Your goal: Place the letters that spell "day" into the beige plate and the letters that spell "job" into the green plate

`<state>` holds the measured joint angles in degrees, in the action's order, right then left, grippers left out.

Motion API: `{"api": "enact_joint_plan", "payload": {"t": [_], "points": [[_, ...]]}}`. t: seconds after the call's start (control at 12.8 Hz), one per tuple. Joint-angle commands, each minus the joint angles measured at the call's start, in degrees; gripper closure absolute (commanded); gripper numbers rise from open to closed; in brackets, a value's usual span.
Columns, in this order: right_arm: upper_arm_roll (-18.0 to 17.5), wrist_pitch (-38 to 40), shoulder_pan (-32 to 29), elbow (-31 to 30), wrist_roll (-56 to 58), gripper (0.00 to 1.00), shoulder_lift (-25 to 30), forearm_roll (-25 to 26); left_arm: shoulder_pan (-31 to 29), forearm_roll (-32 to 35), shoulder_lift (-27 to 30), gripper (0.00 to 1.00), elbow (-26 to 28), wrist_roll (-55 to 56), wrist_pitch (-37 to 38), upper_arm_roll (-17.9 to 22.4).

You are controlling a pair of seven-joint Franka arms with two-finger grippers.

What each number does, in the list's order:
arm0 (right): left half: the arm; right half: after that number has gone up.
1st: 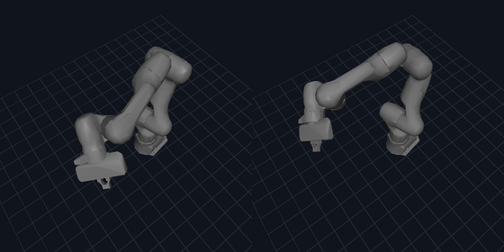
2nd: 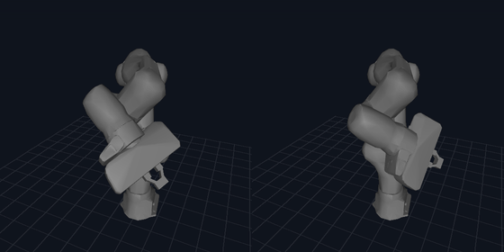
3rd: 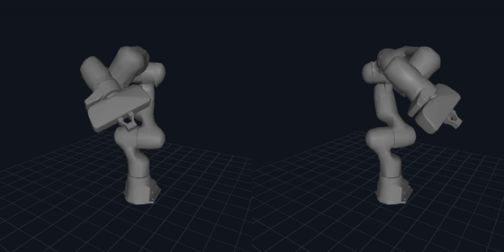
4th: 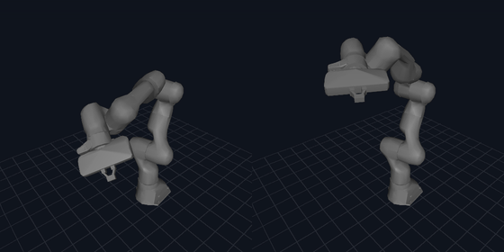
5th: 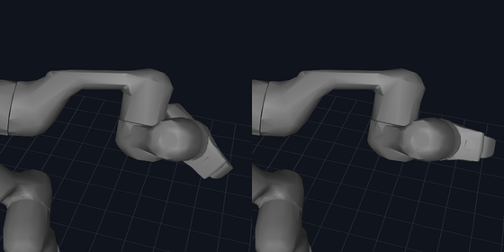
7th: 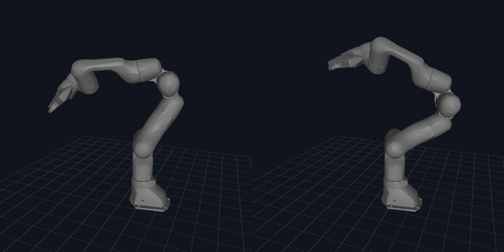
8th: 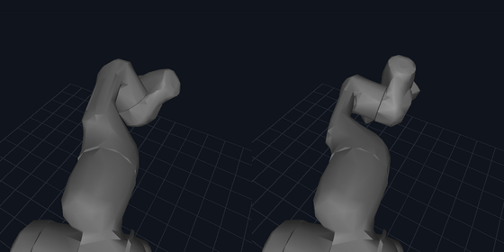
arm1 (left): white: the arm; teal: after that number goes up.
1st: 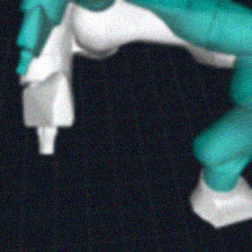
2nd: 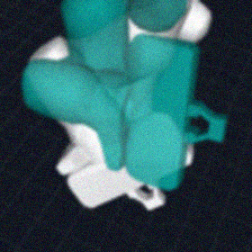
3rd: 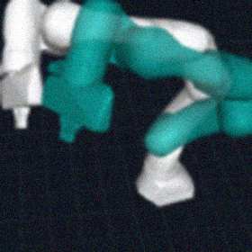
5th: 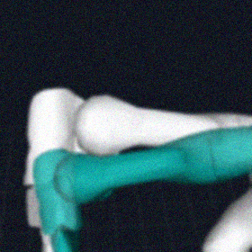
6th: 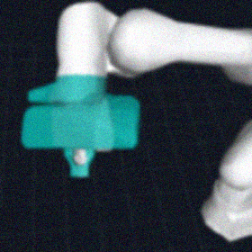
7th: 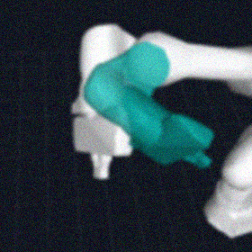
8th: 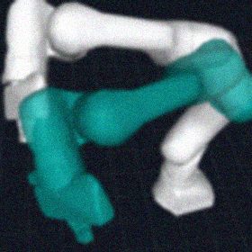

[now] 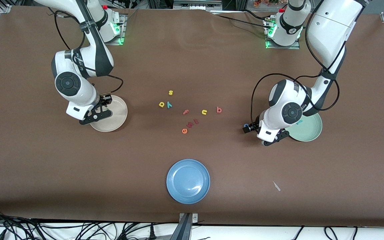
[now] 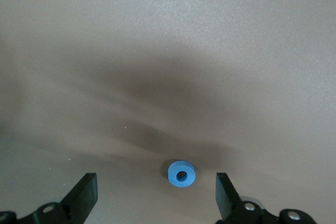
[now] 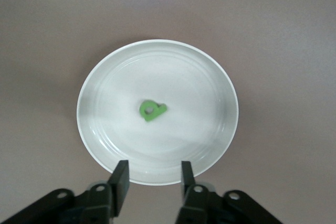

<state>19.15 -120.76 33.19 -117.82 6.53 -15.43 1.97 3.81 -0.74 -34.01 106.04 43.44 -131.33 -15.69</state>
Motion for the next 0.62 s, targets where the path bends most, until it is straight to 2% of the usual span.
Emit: {"api": "enact_joint_plan", "payload": {"t": [0.0, 0.16, 0.31, 0.55], "points": [[0.3, 0.5, 0.5, -0.6, 0.1, 0.09, 1.1, -3.5, 0.3, 1.9, -0.6, 0.06, -0.7, 0.1, -0.2, 0.1], [-0.5, 0.3, 0.8, 0.8, -1.6, 0.06, 0.8, -6.9, 0.8, 2.1, -0.6, 0.08, -0.7, 0.3, -0.2, 0.1], [-4.5, -1.1, 1.7, 3.1, -7.4, 0.06, -0.8, -9.1, 1.1, 2.1, -0.7, 0.1, -0.7, 0.7, -0.2, 0.0], [-11.0, -6.4, 1.8, 4.3, -20.6, 0.06, -3.5, -9.3, 1.3, 2.1, -0.8, 0.11, -0.7, 0.7, -0.2, 0.0]]}}
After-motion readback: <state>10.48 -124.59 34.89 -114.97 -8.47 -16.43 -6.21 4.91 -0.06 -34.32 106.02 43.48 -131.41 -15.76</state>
